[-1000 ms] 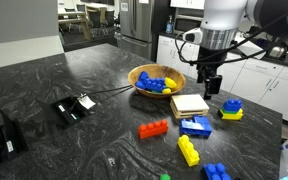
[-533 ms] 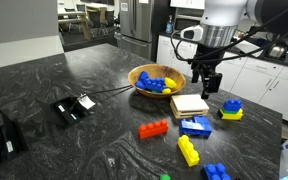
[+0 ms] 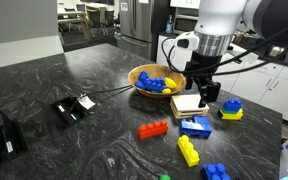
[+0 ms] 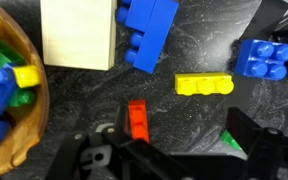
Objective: Pick up the green block from the countertop and put it in the wooden bowl on the right
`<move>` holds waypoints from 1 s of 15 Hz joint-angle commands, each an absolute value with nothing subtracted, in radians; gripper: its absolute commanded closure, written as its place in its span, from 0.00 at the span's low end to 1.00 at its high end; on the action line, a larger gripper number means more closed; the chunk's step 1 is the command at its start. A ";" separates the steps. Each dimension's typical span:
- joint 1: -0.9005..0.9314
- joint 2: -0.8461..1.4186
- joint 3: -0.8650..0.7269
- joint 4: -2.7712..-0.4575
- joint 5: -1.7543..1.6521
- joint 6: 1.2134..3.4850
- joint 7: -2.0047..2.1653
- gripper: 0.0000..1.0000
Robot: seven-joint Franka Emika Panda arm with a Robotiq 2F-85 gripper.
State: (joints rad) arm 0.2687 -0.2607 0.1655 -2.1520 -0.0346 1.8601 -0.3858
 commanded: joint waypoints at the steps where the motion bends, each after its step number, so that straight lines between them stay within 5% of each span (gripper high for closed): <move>1: 0.311 -0.151 0.222 -2.070 -0.059 1.897 -0.477 0.00; 15: 0.354 -0.006 0.312 -1.974 -0.115 1.987 -0.594 0.00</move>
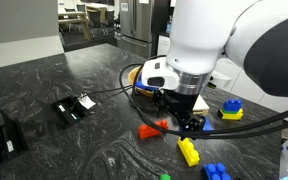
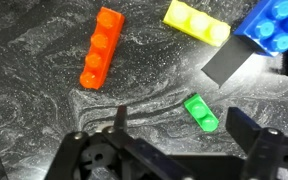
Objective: Pick up the green block from the countertop and put it in the wooden bowl on the right
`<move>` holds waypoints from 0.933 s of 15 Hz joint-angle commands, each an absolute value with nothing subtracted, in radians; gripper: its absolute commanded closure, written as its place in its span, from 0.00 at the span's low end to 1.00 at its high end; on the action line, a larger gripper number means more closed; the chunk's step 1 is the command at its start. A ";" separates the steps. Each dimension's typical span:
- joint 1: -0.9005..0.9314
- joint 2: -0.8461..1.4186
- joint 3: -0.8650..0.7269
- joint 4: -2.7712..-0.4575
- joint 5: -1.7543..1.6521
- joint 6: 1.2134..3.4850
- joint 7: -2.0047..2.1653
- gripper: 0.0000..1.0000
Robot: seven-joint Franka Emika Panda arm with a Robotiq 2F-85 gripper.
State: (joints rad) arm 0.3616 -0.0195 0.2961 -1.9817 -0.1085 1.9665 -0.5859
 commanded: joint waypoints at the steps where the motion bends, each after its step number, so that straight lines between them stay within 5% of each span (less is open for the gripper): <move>1: 0.359 0.007 0.318 -1.973 -0.123 2.020 -0.598 0.00; 14: 0.415 0.214 0.422 -1.979 -0.148 2.192 -0.595 0.00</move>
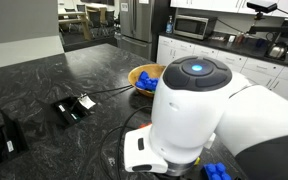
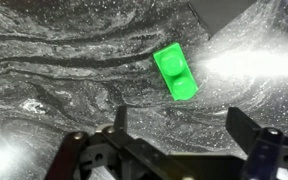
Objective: Pick up the green block from the countertop and put it in the wooden bowl on the right
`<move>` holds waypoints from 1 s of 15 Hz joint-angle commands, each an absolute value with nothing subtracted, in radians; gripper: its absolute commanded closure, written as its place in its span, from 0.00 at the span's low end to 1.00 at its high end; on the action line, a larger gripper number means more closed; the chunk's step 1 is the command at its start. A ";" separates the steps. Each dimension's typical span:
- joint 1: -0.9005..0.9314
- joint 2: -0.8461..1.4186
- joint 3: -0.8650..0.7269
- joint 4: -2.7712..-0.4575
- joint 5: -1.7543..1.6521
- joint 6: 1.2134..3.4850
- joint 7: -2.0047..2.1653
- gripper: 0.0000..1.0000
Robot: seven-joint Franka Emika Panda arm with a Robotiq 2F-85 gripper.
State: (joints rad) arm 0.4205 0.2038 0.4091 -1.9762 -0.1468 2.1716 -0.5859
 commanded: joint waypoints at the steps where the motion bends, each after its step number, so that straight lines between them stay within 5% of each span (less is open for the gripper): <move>1: 0.413 0.215 0.427 -1.984 -0.137 2.204 -0.598 0.00; 15: 0.412 0.224 0.431 -2.002 -0.105 2.200 -0.558 0.00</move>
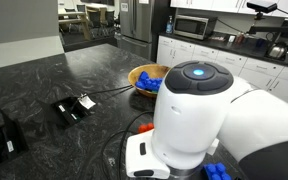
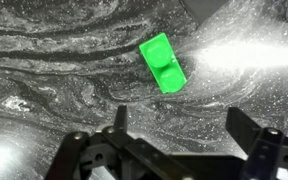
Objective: Pick up the green block from the countertop and put it in the wooden bowl on the right
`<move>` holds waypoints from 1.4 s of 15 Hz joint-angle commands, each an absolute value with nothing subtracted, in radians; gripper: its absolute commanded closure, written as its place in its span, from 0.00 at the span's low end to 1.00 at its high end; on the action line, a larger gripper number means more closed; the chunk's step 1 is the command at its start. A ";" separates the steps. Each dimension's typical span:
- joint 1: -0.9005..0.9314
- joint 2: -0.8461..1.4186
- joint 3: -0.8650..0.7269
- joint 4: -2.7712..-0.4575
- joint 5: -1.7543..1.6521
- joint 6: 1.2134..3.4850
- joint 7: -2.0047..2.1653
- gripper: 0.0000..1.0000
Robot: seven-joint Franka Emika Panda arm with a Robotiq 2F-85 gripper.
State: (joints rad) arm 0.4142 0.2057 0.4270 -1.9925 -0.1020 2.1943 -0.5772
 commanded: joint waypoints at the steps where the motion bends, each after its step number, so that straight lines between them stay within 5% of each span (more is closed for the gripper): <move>1: 0.414 0.234 0.430 -2.009 -0.110 2.204 -0.545 0.00; 9: 0.418 0.265 0.425 -2.067 -0.146 2.233 -0.442 0.00; 10: 0.420 0.261 0.422 -2.073 -0.155 2.242 -0.423 0.05; 11: 0.423 0.258 0.418 -2.076 -0.171 2.247 -0.398 0.28; 13: 0.424 0.257 0.416 -2.079 -0.194 2.251 -0.363 0.32; 21: 0.434 0.238 0.408 -2.086 -0.270 2.231 -0.270 0.88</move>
State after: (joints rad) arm 0.4166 0.2763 0.4235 -2.0651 -0.2258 2.2257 -0.3177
